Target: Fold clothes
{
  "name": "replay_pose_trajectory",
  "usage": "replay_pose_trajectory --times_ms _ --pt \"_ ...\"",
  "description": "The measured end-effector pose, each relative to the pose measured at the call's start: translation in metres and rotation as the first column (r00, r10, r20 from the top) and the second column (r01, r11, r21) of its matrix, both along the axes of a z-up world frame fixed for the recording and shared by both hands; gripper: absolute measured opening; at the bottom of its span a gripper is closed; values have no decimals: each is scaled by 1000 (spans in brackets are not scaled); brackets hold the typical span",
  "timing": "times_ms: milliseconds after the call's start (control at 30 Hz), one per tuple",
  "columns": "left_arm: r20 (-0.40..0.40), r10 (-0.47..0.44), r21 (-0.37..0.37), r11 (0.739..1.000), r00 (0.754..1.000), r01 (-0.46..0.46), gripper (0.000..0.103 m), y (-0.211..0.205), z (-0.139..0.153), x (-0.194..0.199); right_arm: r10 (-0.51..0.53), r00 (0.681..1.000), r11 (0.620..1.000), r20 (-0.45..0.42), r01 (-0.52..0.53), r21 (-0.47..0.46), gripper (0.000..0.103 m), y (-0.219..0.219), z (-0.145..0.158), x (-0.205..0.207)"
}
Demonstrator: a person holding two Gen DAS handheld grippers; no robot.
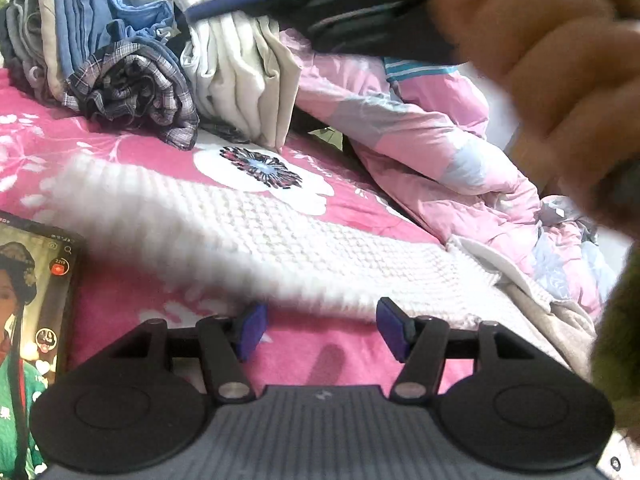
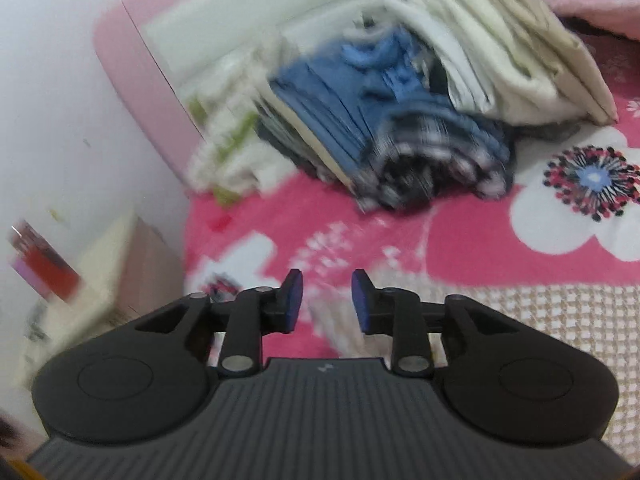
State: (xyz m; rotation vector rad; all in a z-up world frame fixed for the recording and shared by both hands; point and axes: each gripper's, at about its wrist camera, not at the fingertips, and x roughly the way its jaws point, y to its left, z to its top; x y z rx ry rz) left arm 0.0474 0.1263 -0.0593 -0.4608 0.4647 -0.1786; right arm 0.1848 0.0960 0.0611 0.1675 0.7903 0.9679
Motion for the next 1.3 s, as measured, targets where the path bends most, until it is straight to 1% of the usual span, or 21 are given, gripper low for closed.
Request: replay_pose_trajectory --times_ms 100,233,333,400,433,500,600,667,733,800,867,900,933,1033,1067,1100,1133,1200,1233,1267,1300 --pt "0 5 9 1000 1000 -5 60 -3 1 -2 -38 999 995 20 36 88 30 -23 23 -6" --pt "-3 5 42 999 1000 -5 60 -4 5 -4 -112 990 985 83 100 144 30 -64 47 -28" --pt "-2 -7 70 998 1000 8 60 -3 8 -9 -211 970 970 122 192 152 30 -106 55 -46" --pt "1 -34 80 996 999 34 61 -6 12 -20 -298 947 949 117 280 148 30 -138 53 -57" --pt "7 -52 80 996 999 51 61 -8 14 -26 -344 933 933 105 328 148 30 -156 49 -61" --pt "25 -84 85 993 996 82 67 -13 19 -34 -436 896 895 79 423 143 30 -192 40 -68" --pt "78 -118 130 986 990 107 70 -28 29 -31 -569 822 819 26 564 101 30 -239 18 -70" --pt "89 -115 182 979 989 97 73 -39 33 -20 -628 778 776 -18 628 56 29 -262 1 -64" --pt "69 -86 233 970 994 68 73 -49 31 0 -664 747 747 -29 664 1 28 -272 -15 -53" --pt "24 -57 242 969 998 50 72 -53 24 22 -680 733 733 -18 679 -40 28 -277 -29 -41" --pt "-39 -47 204 977 998 54 70 -51 17 35 -687 727 724 9 685 -84 27 -277 -42 -27" --pt "-60 -43 185 981 997 53 70 -49 13 39 -690 724 718 23 688 -107 27 -276 -48 -19" --pt "-59 -43 175 983 997 53 70 -47 11 40 -692 721 712 37 690 -133 26 -275 -55 -11" --pt "-44 -48 170 984 998 55 72 -45 7 37 -693 718 692 65 687 -221 22 -266 -80 12" --pt "-43 -50 165 985 998 57 73 -45 6 37 -686 726 694 54 674 -251 20 -259 -91 18" --pt "-42 -52 158 986 998 58 73 -43 5 37 -671 740 705 40 654 -275 20 -249 -102 19" --pt "-40 -54 147 987 998 59 73 -41 4 37 -642 764 719 62 629 -297 21 -232 -111 15" --pt "-36 -57 128 990 998 61 73 -37 3 36 -532 829 753 172 556 -353 21 -198 -109 -1" --pt "-34 -59 121 991 998 63 73 -36 3 36 -478 859 781 185 511 -358 20 -187 -104 -6" --pt "-31 -61 114 991 998 64 74 -35 3 36 -436 887 824 149 461 -329 18 -183 -99 -8" --pt "-28 -63 106 992 998 66 74 -34 2 36 -403 903 846 146 429 -317 17 -179 -92 -7"
